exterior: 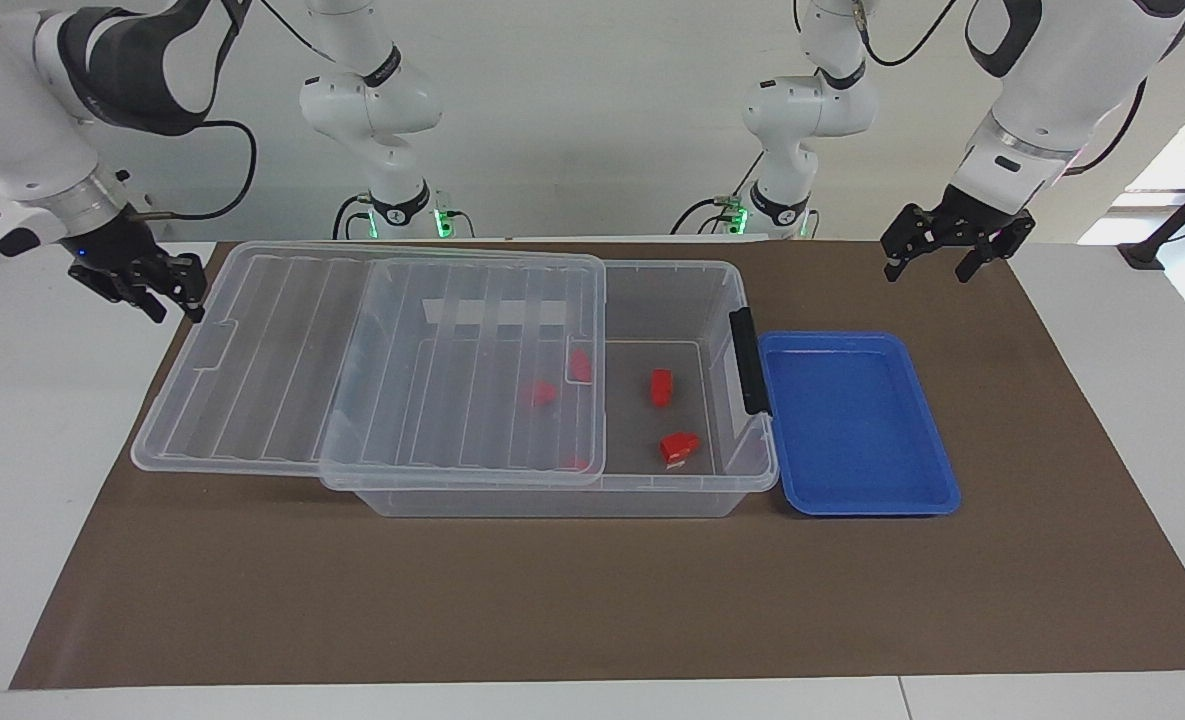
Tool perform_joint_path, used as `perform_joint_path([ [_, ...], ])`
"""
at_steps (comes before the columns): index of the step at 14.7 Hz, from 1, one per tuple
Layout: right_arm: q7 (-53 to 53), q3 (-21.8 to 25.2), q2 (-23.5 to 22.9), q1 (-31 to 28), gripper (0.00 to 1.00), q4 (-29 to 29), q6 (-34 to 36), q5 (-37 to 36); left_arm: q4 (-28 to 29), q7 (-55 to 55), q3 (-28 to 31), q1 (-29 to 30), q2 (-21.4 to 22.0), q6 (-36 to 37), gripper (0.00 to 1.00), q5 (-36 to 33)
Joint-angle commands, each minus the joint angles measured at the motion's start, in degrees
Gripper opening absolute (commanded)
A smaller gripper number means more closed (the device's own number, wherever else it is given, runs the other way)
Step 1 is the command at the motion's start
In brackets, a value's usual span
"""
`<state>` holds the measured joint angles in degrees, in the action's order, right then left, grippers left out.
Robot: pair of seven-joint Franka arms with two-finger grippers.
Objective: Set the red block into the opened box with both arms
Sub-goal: 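Push the clear lid back toward the blue tray with the right gripper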
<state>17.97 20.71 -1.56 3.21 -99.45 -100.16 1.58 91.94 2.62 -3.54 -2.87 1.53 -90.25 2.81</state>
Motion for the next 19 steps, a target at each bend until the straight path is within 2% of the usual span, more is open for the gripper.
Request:
perform_joint_path([
  [1, 3.9, 2.0, 1.6, -0.1, 0.0, -6.1, -5.5, -0.8, 0.1, -0.9, -0.4, 0.8, 0.3, 1.2, 1.0, 1.2],
  [5, 5.1, 3.2, 1.6, 0.0, 0.0, -10.8, -10.4, -0.9, 0.2, -1.0, -0.5, 0.8, 0.6, 1.1, 1.0, 1.0],
  [15, 5.7, 3.6, 2.1, 2.2, 0.0, -14.5, -13.8, -0.9, -0.2, -2.5, 0.5, -1.2, 0.6, 1.4, 1.0, -0.7],
  [19, 1.4, 3.5, 2.2, 4.3, 0.0, -14.6, -13.8, -0.9, 0.2, -2.5, 1.3, -1.7, 0.7, 1.2, 1.0, -0.7],
])
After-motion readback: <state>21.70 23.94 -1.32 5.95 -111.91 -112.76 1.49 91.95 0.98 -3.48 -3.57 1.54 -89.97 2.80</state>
